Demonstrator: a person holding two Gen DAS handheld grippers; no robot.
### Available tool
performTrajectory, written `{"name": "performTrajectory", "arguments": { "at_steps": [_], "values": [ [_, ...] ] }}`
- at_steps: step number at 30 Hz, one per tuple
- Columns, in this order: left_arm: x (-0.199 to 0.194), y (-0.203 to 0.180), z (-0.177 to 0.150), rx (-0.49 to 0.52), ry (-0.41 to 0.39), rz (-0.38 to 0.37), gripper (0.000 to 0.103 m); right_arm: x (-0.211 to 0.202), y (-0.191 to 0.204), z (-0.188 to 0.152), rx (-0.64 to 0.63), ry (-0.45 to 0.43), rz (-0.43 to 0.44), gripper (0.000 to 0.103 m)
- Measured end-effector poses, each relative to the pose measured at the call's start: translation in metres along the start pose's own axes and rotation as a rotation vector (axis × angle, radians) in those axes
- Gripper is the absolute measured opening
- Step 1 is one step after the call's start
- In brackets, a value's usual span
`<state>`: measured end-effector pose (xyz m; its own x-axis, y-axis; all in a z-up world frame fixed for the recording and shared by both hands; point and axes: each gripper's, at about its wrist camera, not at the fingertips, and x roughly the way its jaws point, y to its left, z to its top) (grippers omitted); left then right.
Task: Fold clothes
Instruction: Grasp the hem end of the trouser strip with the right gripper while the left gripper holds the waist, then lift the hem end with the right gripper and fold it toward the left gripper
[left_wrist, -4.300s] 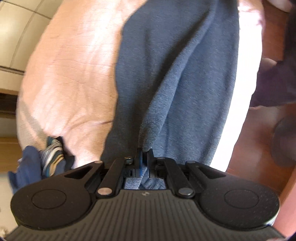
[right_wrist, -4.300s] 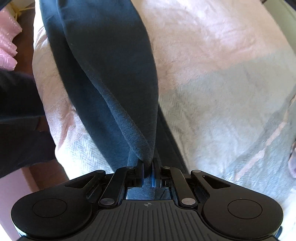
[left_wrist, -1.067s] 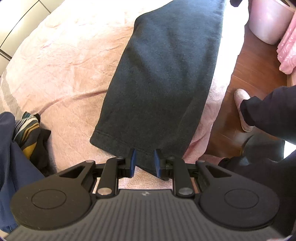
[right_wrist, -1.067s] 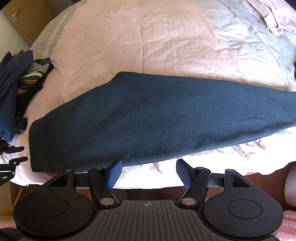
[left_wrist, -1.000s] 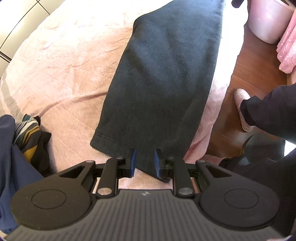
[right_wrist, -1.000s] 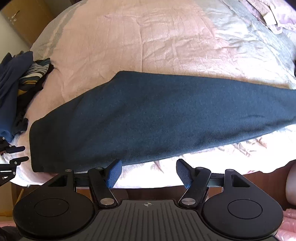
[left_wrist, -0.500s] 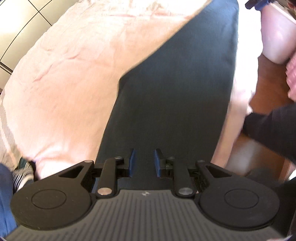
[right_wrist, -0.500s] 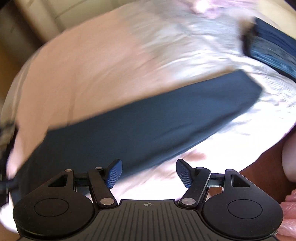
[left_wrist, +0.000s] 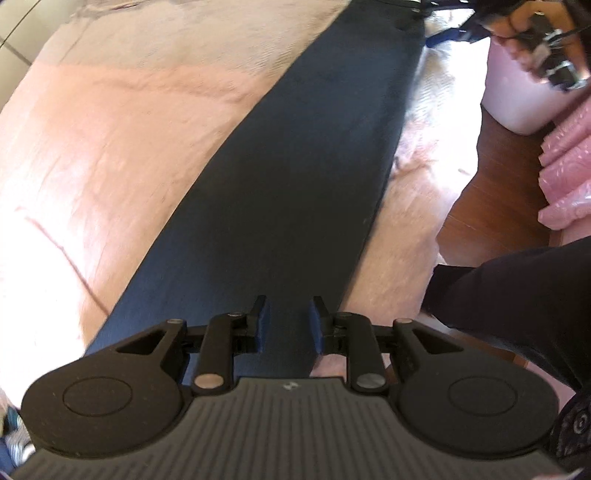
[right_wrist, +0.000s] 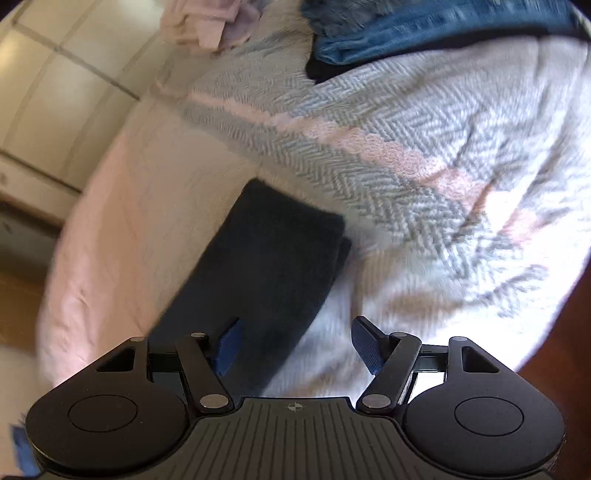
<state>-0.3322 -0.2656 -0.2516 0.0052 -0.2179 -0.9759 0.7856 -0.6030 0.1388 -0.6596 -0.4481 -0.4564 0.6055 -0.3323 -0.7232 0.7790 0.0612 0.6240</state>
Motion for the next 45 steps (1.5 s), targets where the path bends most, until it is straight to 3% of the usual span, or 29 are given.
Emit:
{"name": "performTrajectory", "arguments": {
  "at_steps": [3, 7, 9, 10, 11, 14, 18, 26, 29, 37, 39, 42, 45],
  "values": [
    [0.007, 0.000, 0.013, 0.041, 0.035, 0.006, 0.021, 0.013, -0.016, 0.004, 0.064, -0.041, 0.125, 0.068],
    [0.013, 0.001, 0.018, 0.053, 0.071, 0.021, 0.021, 0.030, -0.034, 0.009, 0.118, -0.067, 0.223, 0.066],
    [0.011, 0.000, 0.019, 0.056, 0.078, 0.027, 0.021, 0.027, -0.040, 0.011, 0.145, -0.067, 0.247, 0.049],
    [0.010, 0.000, 0.018, 0.055, 0.079, 0.030, 0.021, 0.024, -0.045, 0.014, 0.174, -0.067, 0.261, 0.031],
    [0.010, -0.001, 0.018, 0.051, 0.080, 0.034, 0.021, 0.020, -0.048, 0.015, 0.197, -0.068, 0.278, 0.023],
    [0.006, -0.004, 0.018, 0.024, 0.076, 0.042, 0.021, 0.009, -0.044, 0.020, 0.183, -0.059, 0.295, 0.010],
    [0.002, -0.011, 0.013, -0.014, 0.061, 0.047, 0.021, -0.001, -0.019, 0.032, 0.106, -0.045, 0.317, 0.010],
    [-0.001, -0.016, -0.021, -0.048, 0.033, 0.052, 0.021, -0.015, 0.029, 0.034, -0.020, -0.053, 0.177, 0.008],
    [-0.007, -0.006, -0.045, -0.097, 0.019, 0.075, 0.021, -0.028, 0.063, 0.023, -0.058, -0.082, 0.176, 0.008],
    [-0.036, 0.023, -0.145, -0.291, 0.038, 0.155, 0.021, -0.023, 0.251, -0.087, -0.532, 0.035, 0.431, 0.008],
    [-0.041, 0.026, -0.174, -0.356, 0.056, 0.166, 0.021, -0.015, 0.294, -0.131, -0.676, 0.112, 0.489, 0.008],
    [-0.043, 0.026, -0.211, -0.423, 0.081, 0.173, 0.021, 0.012, 0.333, -0.204, -0.922, 0.219, 0.464, 0.008],
    [-0.042, 0.024, -0.240, -0.478, 0.097, 0.173, 0.021, 0.050, 0.342, -0.262, -1.116, 0.321, 0.325, 0.008]
  ]
}}
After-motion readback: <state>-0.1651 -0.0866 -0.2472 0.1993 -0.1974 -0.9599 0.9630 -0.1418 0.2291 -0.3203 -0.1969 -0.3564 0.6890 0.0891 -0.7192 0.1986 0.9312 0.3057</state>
